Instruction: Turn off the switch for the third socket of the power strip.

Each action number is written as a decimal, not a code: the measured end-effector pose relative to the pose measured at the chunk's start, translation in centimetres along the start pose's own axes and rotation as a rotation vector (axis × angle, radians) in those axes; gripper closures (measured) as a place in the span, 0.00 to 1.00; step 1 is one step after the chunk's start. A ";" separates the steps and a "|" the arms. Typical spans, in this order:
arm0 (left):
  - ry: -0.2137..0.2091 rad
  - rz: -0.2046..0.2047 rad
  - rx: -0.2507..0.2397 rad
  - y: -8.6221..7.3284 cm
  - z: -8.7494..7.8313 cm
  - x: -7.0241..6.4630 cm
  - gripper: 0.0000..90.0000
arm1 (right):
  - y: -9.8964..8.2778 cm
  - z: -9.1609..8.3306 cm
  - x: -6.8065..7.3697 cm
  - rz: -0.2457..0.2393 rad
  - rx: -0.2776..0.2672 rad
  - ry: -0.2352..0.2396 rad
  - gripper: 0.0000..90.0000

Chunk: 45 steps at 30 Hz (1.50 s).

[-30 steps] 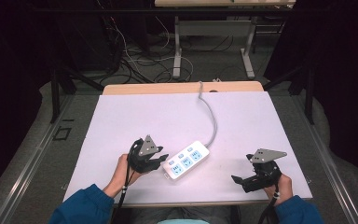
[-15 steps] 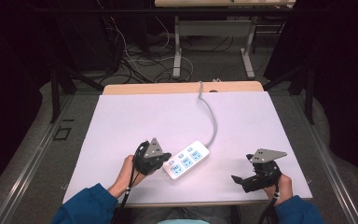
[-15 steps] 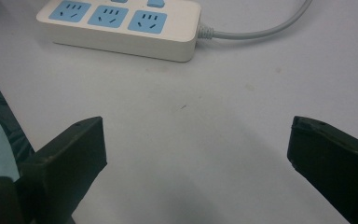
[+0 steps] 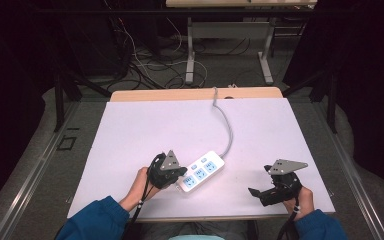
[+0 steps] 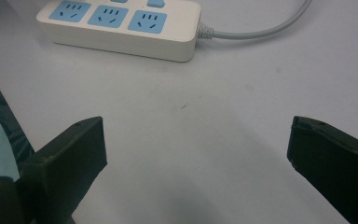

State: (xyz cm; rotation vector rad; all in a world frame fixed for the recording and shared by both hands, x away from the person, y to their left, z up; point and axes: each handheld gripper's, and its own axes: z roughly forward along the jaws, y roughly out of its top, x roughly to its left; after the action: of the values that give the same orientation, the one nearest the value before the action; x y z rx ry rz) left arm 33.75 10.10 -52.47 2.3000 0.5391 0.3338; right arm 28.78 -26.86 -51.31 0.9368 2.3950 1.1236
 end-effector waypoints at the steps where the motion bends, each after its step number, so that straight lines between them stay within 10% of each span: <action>1: -0.001 0.000 0.004 0.0 0.1 0.0 1.00 | 0.0 0.0 0.0 0.000 0.000 0.000 0.05; 45: -0.035 -0.020 0.015 -0.5 0.8 0.6 1.00 | 0.0 0.0 0.0 0.005 0.003 0.009 0.05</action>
State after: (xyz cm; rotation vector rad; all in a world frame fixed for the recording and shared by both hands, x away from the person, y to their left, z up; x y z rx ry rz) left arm 34.41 10.23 -53.31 2.3091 0.5486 0.2797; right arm 28.76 -26.81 -51.33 0.9414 2.4031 1.1282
